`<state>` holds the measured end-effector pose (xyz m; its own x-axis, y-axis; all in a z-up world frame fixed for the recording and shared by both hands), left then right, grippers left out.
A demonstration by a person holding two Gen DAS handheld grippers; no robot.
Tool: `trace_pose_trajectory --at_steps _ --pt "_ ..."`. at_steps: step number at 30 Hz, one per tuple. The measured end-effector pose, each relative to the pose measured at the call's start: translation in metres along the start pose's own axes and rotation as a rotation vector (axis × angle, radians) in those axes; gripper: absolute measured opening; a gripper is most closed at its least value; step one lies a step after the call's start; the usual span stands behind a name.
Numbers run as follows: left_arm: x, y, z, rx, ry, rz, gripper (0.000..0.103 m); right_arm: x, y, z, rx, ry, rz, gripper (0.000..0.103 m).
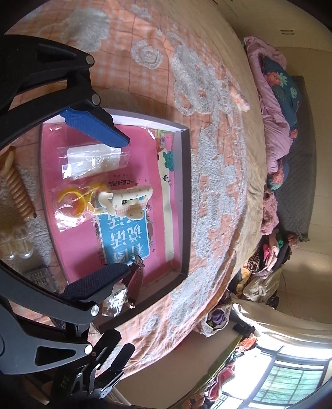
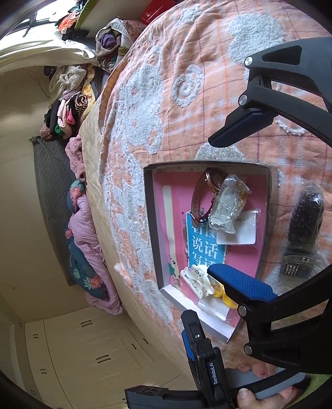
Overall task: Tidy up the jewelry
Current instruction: 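Withdraw both open tools from the grey box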
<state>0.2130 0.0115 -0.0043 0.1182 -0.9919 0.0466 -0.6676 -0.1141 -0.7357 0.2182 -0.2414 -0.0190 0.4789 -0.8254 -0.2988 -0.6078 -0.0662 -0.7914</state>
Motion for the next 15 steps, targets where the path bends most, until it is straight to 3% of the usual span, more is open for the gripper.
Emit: trace_pose_trajectory --at_steps 2,15 --pt "-0.001 -0.002 -0.008 0.016 0.001 -0.005 0.093 -0.002 -0.001 -0.007 0.012 -0.001 -0.002 0.092" --pt "-0.004 -0.003 -0.052 0.082 0.016 -0.014 0.093 -0.019 -0.008 -0.045 0.072 -0.03 -0.004 0.092"
Point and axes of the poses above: each gripper's, at about its wrist camera, not at the fingertips, and z roughly the way its jaws point, x to its right, y to its underside, the point moved 2 cm from there along z, roughly the way its jaws point, and after that the axes turned 8 degrees about -y, right-handed, at the moved point
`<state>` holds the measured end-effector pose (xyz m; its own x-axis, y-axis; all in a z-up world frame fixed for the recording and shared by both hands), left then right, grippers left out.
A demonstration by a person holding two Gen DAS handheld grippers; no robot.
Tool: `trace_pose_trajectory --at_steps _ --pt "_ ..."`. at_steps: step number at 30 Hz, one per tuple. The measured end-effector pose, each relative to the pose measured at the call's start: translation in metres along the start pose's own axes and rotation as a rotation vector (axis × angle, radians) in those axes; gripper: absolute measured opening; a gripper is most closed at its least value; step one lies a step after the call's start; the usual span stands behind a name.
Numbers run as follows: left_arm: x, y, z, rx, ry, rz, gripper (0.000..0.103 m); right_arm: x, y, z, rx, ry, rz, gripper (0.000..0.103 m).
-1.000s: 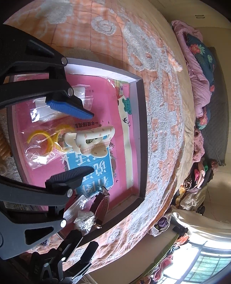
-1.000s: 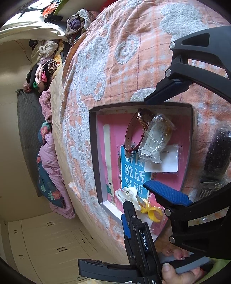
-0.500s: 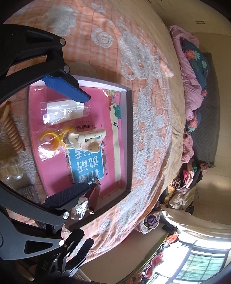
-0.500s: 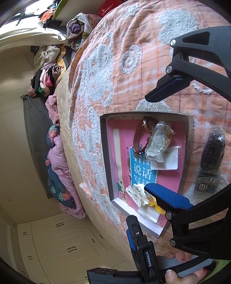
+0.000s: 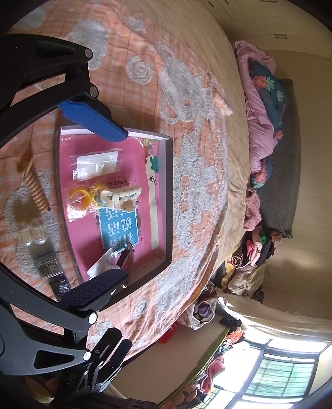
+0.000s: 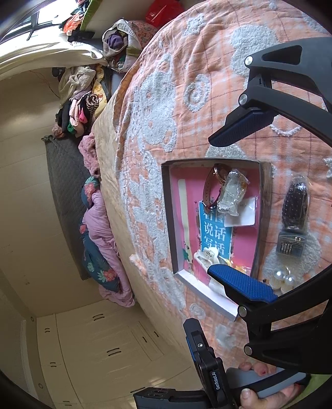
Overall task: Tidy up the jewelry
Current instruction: 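Withdraw both open tools from the grey box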
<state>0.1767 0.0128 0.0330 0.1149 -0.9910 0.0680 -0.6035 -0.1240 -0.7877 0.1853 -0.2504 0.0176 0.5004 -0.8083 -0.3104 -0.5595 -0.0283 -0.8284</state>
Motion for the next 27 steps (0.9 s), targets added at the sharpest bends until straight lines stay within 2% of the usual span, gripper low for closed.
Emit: trace_pose_trajectory --at_steps 11,27 --pt "-0.011 0.005 -0.028 0.032 0.005 -0.025 0.093 -0.021 -0.004 -0.03 0.032 -0.009 -0.036 0.092" --pt "-0.017 0.025 -0.056 0.042 -0.005 -0.007 0.093 -0.038 0.009 -0.05 0.011 -0.011 -0.074 0.092"
Point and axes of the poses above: each gripper's, at about its wrist camera, not at the fingertips, and z roughly the way its jaws point, x to its right, y to its underside, the point moved 2 cm from there along z, roughly the way its jaws point, and after that the axes turned 8 degrees about -y, right-handed, at the moved point
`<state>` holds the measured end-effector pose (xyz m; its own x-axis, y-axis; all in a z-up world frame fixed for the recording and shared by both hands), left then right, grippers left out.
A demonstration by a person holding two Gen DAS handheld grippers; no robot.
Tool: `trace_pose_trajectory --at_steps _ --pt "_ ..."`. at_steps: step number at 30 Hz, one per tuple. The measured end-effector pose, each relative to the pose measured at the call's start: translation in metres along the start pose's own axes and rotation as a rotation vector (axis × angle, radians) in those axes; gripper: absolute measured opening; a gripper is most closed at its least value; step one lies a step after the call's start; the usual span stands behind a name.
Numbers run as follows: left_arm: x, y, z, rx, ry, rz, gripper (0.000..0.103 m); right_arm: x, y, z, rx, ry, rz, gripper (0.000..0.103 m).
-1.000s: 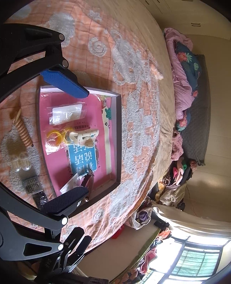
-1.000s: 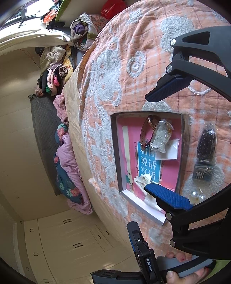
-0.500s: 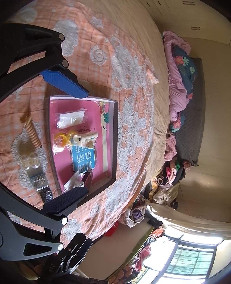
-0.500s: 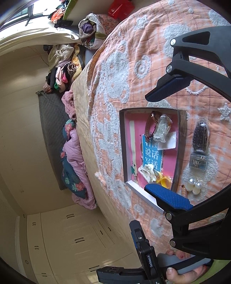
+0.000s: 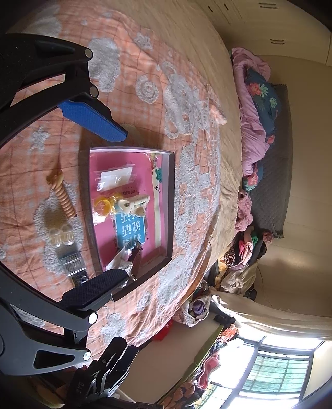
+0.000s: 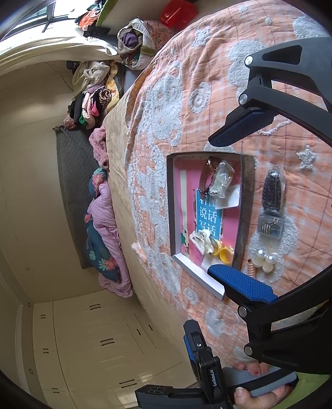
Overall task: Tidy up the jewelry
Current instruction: 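Withdraw both open tools from the grey box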
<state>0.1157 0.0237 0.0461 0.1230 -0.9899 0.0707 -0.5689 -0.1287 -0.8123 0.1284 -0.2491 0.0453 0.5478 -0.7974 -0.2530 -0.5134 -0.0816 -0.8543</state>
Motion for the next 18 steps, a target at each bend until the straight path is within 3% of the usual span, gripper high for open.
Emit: trace_pose_trajectory --at_steps 18 --pt "0.002 0.029 -0.008 -0.038 -0.011 0.04 0.093 -0.016 0.019 -0.002 -0.058 -0.005 -0.034 0.092"
Point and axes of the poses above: each gripper's, at about its wrist camera, not at the fingertips, and z roughly the way its jaws point, x to its right, y to its underside, the point moved 2 cm from there along z, roughly the way its jaws point, and after that the axes turned 8 degrees about -y, right-handed, at the moved point
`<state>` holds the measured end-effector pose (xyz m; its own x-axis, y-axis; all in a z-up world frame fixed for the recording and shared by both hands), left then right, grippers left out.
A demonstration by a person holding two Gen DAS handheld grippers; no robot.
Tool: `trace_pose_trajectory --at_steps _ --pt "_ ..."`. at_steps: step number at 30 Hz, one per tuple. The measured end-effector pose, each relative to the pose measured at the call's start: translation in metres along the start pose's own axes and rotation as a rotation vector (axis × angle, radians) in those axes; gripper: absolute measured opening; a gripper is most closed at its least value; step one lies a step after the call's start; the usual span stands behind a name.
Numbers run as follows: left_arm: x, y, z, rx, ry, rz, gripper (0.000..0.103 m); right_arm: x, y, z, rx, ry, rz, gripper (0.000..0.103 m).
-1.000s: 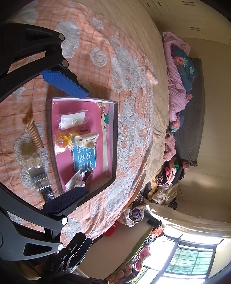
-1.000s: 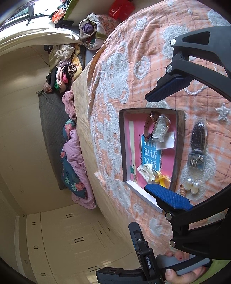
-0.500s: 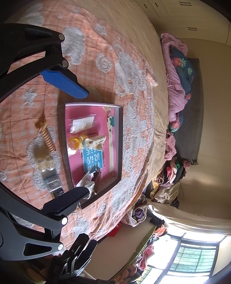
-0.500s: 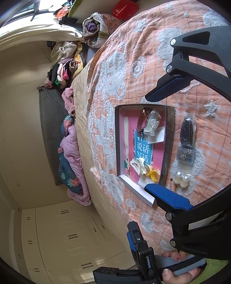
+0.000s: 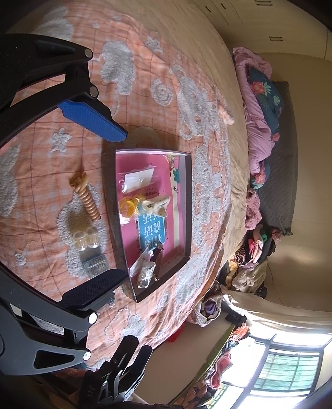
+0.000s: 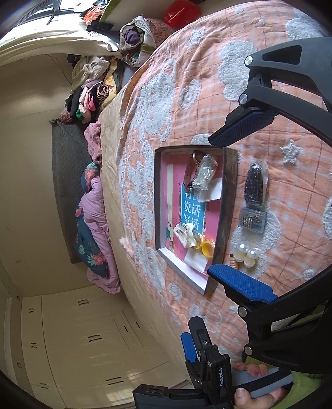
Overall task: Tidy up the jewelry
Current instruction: 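Withdraw both open tools from the grey box, then move left tool to the pearl earring case while right tool approaches the black beaded bag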
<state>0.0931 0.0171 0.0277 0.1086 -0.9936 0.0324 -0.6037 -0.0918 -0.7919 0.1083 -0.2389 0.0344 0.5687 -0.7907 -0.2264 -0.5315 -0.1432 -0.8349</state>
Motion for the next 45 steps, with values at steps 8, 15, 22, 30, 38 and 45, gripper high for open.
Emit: trace_pose_trajectory --at_steps 8,15,22,30,38,45 --pt "0.004 0.01 0.006 -0.027 0.006 0.012 0.093 0.005 0.01 0.007 -0.038 0.007 0.011 0.092" --pt "0.012 0.021 0.015 -0.06 0.014 0.033 0.093 0.017 0.022 0.013 -0.072 0.03 0.038 0.092" --pt "0.021 0.034 0.024 -0.096 0.025 0.057 0.093 0.022 0.031 0.02 -0.102 0.039 0.049 0.092" --pt "0.023 0.047 0.037 -0.143 0.048 0.058 0.093 0.032 0.041 0.032 -0.144 0.059 0.072 0.092" --pt "0.034 0.062 0.048 -0.182 0.079 0.086 0.093 0.045 0.052 0.046 -0.179 0.071 0.099 0.092" --pt "0.042 0.072 0.058 -0.213 0.1 0.106 0.075 0.055 0.063 0.059 -0.217 0.067 0.126 0.092"
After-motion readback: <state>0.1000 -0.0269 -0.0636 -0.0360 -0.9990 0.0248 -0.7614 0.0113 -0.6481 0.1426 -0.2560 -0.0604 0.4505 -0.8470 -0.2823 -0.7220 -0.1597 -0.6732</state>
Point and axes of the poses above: each gripper's, at about its wrist camera, not at the fingertips, and z roughly the way its jaws point, x to its right, y to its underside, the point moved 2 cm from there along z, roughly the way its jaws point, and after that the axes turned 8 degrees about -y, right-handed, at the moved point
